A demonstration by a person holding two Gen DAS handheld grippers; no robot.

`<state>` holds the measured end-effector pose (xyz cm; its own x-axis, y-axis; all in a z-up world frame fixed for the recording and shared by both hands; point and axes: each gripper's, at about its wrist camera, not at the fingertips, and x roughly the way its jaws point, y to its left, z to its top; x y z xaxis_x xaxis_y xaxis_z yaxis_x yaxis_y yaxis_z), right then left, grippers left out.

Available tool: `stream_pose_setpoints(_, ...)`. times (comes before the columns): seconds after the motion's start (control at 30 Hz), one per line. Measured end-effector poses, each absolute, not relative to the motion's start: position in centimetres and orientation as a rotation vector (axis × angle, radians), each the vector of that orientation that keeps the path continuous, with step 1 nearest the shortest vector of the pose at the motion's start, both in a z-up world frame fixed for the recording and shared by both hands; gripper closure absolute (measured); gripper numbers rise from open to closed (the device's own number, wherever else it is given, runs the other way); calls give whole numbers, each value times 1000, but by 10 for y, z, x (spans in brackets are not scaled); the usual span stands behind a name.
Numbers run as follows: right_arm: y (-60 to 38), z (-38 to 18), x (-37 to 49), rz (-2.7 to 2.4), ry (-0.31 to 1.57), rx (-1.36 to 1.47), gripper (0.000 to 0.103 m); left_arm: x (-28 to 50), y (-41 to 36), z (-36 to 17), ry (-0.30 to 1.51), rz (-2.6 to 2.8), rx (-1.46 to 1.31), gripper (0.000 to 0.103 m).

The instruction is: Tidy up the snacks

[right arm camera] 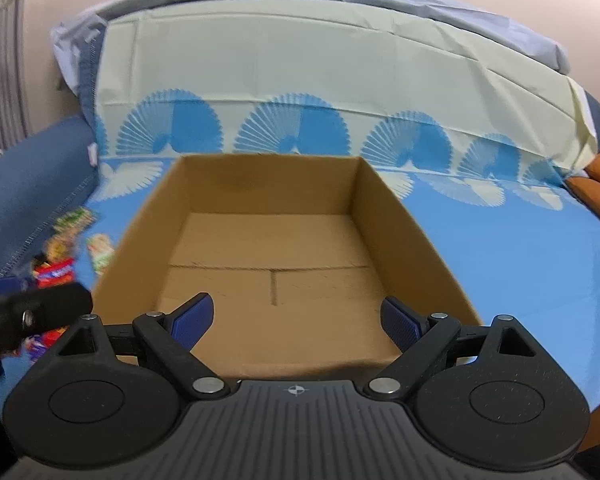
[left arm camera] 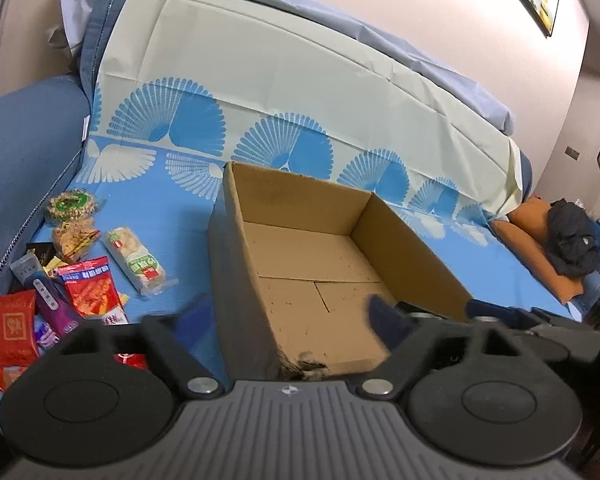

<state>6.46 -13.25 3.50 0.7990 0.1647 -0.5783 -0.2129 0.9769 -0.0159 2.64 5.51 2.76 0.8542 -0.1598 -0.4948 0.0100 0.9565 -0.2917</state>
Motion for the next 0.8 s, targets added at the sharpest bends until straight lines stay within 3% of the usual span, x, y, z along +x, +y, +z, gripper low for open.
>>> stream_pose_setpoints(0.1,-120,40,58,246,567,-84,26,25,76,34,558,-119,-287,58)
stream_pose_setpoints(0.2,-110,48,50,318,518,-23,35,25,111,34,594,-143,-315,71)
stream_pose_setpoints(0.43,-72,63,35,488,455,-34,38,3,189,19,553,-35,-201,73)
stream_pose_setpoints(0.57,-44,58,23,579,426,-80,39,-18,221,-14,553,2,-311,73)
stream_pose_setpoints(0.67,-22,53,17,664,421,-92,47,-32,243,-17,479,75,-422,73)
stream_pose_setpoints(0.7,-16,50,17,696,410,-102,47,-34,247,-18,472,91,-434,81)
stream_pose_setpoints(0.8,7,37,20,764,431,-153,48,-32,237,-15,476,147,-371,81)
